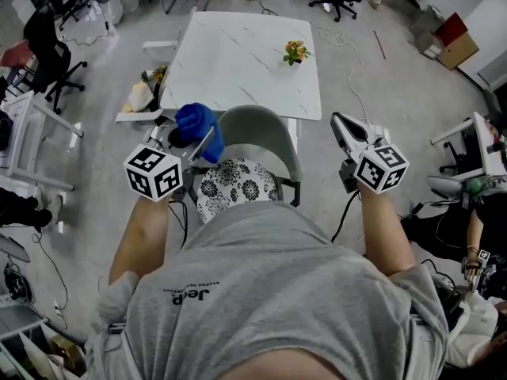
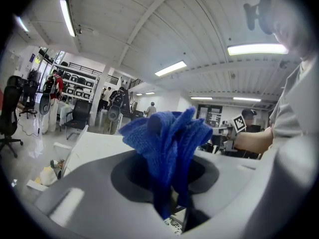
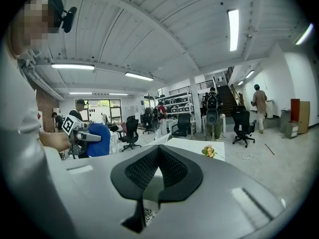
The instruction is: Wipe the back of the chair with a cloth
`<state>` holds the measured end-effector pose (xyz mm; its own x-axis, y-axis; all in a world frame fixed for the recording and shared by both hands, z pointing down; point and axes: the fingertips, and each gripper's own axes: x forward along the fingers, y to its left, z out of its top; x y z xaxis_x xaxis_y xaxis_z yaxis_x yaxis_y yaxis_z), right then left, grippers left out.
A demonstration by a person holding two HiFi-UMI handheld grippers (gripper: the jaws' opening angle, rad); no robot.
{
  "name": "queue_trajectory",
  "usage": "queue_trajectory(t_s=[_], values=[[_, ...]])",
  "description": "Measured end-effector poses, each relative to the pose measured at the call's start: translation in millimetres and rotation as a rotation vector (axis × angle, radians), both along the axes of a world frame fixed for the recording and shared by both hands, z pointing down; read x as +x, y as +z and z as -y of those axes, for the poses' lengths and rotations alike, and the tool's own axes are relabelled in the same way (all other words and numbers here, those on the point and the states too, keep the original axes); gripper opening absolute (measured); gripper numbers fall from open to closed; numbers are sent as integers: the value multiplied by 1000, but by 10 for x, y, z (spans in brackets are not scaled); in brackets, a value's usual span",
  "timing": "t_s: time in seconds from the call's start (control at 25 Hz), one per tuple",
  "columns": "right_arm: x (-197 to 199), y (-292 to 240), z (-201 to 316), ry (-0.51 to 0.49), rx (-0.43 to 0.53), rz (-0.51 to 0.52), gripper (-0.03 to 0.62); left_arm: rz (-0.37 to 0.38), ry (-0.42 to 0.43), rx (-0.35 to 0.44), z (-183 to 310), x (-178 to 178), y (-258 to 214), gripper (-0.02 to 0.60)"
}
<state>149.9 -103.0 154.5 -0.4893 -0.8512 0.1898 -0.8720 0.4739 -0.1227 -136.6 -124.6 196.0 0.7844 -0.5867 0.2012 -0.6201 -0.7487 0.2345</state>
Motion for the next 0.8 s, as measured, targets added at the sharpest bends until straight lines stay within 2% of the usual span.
queue_trajectory(t_s=[0.8], values=[[-111,-108,98,-45,11,-22,-3,2,7,-3,29,-18,-69,178]])
